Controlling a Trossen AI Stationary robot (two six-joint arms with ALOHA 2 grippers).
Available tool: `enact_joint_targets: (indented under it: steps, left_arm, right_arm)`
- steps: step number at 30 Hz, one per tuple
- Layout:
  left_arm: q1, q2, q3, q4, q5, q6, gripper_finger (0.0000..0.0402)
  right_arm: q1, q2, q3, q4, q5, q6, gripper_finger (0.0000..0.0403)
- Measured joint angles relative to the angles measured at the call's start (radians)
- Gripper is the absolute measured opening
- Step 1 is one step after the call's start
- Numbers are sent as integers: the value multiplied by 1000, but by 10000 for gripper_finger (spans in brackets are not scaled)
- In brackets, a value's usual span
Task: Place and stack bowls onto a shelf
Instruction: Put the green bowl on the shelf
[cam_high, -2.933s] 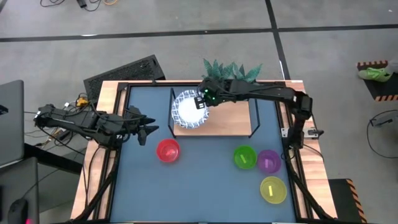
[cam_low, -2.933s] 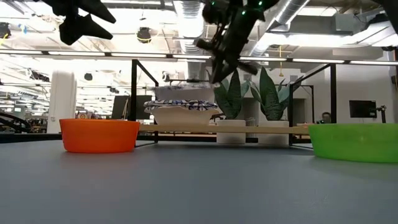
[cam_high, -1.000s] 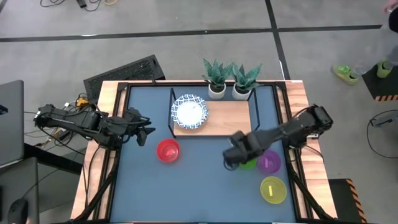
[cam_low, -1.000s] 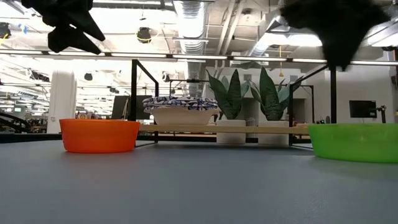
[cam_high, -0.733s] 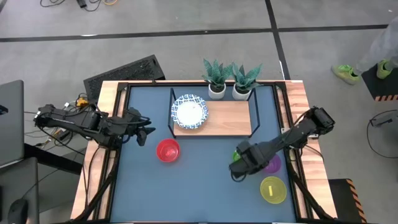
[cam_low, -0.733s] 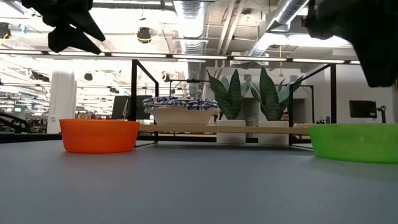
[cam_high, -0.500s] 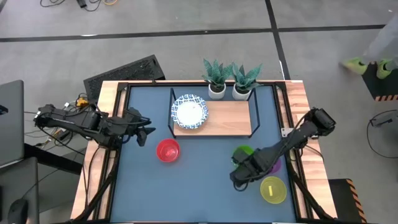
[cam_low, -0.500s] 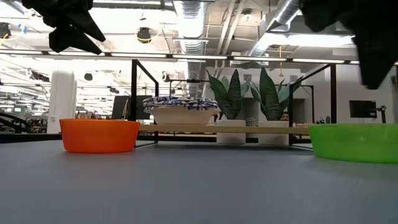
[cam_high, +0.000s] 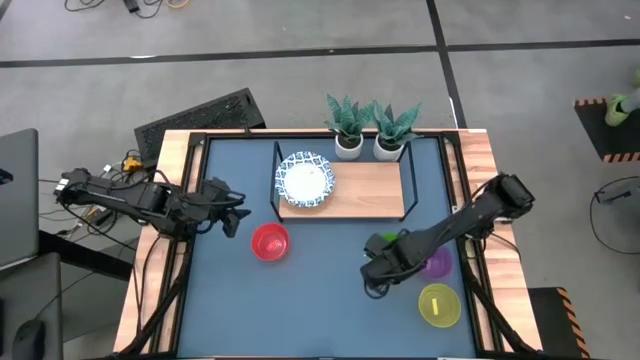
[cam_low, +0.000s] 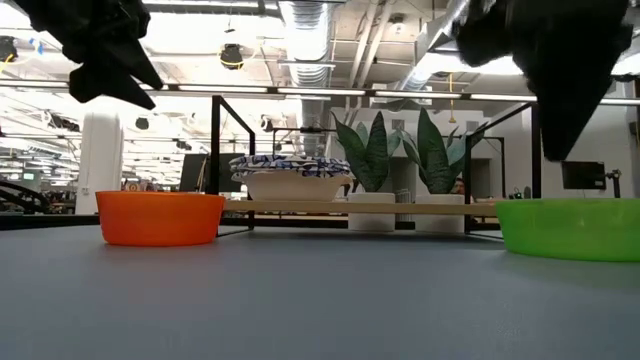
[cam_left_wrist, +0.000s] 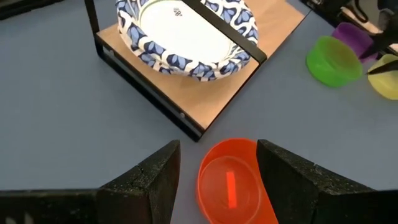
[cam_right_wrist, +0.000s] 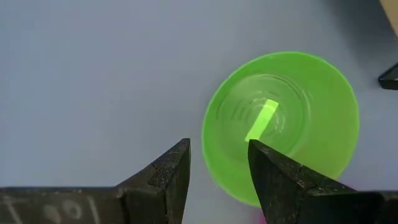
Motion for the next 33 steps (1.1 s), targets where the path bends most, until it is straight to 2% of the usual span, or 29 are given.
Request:
enact_joint_targets:
  steps: [9,12,15,19,20,29,33]
  left_arm:
    - [0,-2,0,17,3,-5,197]
    - [0,-2,0,17,3,-3,197]
    - [0,-2,0,17,3,-1,197]
    - [0,-2,0,17,-6,-1,197]
    - [0,-2,0,17,-9,-1,197]
    - [0,-2,0,16,-30,-3,197]
    - [0,-2,1,16,-32,-5,197]
  right_arm:
    - [-14,147,0,26,-61,-55,186]
    - [-27,180,0,34,-78,-44,174]
    - [-34,189,0,39,-88,-19,135]
    - [-38,168,0,56,-104,-3,37]
    - [-39,160,0,56,-113,-3,23]
    - [-46,68,29,48,-94,-18,22]
    - [-53,15,96,57,-87,-124,22]
